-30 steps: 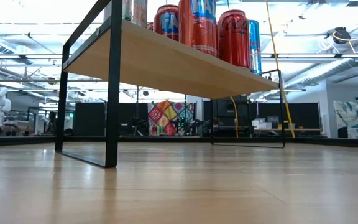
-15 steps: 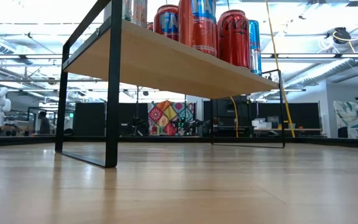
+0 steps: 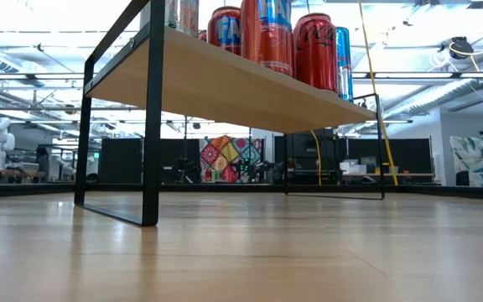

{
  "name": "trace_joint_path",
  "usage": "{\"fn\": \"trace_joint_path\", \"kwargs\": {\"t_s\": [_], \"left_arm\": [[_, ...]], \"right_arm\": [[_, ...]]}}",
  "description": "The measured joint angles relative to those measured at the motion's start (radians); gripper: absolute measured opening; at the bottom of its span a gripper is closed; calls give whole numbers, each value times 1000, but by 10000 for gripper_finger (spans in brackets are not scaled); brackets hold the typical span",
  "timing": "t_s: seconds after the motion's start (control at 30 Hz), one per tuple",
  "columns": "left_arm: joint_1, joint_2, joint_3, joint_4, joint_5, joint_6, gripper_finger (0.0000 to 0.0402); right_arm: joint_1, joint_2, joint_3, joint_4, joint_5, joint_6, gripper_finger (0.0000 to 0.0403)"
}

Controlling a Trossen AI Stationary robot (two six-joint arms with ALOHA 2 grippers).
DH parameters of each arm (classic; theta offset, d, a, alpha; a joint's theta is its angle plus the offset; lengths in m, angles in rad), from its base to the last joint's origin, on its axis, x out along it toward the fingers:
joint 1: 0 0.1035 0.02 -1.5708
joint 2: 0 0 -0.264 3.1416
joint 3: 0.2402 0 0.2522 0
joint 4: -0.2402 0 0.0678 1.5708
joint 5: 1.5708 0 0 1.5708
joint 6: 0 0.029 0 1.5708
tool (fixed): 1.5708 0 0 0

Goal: Place canned beverage on shelf
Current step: Put the white soda can on the shelf

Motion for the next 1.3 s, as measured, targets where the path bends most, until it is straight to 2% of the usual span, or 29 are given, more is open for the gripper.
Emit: {"fn": "trace_joint_path", "kwargs": {"t_s": [0.23,0.6,0.83,1.0,1.17,1.3], "left_arm": [[-1,0,0,0,-26,-44,264],[1,-9,0,70,-68,-106,383],[-13,-76,0,5,-151,-186,397],[-30,-130,0,-154,-153,-313,398],[-56,-170,0,-284,-158,-410,398],[-87,-188,0,-323,-158,-420,398]], "right_arm": [[0,0,0,-2,-7,6,216],[1,2,0,-29,-6,-6,216],[33,0,0,-116,20,66,216],[101,2,0,-175,153,114,216],[186,12,0,-175,375,139,216],[246,39,0,-174,568,162,216]]}}
